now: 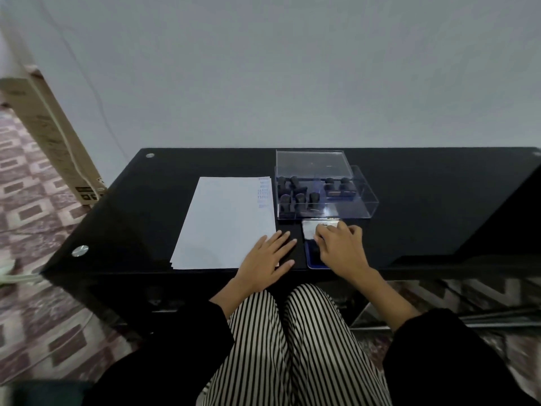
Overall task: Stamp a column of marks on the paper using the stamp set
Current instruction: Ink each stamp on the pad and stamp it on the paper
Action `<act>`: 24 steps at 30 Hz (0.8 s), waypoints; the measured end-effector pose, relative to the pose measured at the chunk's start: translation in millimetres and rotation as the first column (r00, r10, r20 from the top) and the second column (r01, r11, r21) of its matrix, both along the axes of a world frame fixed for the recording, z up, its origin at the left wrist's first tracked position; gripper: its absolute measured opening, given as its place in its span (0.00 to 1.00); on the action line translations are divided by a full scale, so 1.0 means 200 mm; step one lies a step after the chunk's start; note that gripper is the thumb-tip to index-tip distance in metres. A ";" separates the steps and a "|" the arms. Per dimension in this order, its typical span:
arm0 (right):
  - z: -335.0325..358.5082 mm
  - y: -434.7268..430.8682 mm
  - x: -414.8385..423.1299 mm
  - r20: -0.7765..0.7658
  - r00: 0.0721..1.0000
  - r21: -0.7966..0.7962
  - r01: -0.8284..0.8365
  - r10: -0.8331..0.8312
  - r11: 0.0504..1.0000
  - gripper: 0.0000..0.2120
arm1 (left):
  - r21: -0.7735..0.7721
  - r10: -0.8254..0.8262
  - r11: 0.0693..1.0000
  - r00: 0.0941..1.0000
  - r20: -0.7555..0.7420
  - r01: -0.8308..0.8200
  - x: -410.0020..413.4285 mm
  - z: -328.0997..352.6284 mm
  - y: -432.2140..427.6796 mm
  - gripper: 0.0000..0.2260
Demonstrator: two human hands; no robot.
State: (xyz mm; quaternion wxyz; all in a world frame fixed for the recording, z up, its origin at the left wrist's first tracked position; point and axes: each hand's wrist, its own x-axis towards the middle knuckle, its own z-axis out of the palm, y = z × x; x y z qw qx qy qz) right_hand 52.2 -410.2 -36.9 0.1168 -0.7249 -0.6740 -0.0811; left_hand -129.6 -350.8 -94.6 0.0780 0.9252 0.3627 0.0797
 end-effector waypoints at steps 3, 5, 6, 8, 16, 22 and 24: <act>-0.03 0.00 -0.01 0.005 1.000 0.068 -0.002 0.001 0.998 0.08 | 0.013 0.006 1.000 1.000 -0.019 -0.005 0.00 0.00 0.00 0.30; -0.05 0.00 -0.03 0.021 1.000 0.142 0.006 -0.009 0.990 0.05 | 0.028 0.001 1.000 1.000 -0.021 0.000 0.00 0.00 -0.01 0.31; -0.06 0.00 -0.03 0.029 0.999 0.174 0.022 -0.027 0.984 0.05 | 0.036 0.001 0.999 1.000 -0.024 0.000 0.00 0.00 -0.01 0.32; -0.08 0.00 -0.04 0.015 0.999 0.218 0.044 -0.049 0.975 0.11 | 0.044 0.006 0.999 1.000 -0.028 -0.005 0.00 -0.01 -0.01 0.32; -0.13 0.07 -0.06 -0.091 0.995 0.346 0.074 -0.045 0.935 0.17 | 0.070 -0.003 0.998 1.000 -0.014 0.004 0.00 -0.03 0.00 0.36; -0.14 0.13 -0.04 -0.114 0.993 0.379 0.076 -0.035 0.922 0.18 | 0.094 -0.004 0.996 1.000 0.003 0.004 0.01 -0.05 0.01 0.36; -0.15 0.15 -0.03 -0.099 0.995 0.394 0.066 -0.029 0.917 0.19 | 0.106 -0.007 0.994 1.000 0.015 0.006 0.01 -0.05 0.00 0.35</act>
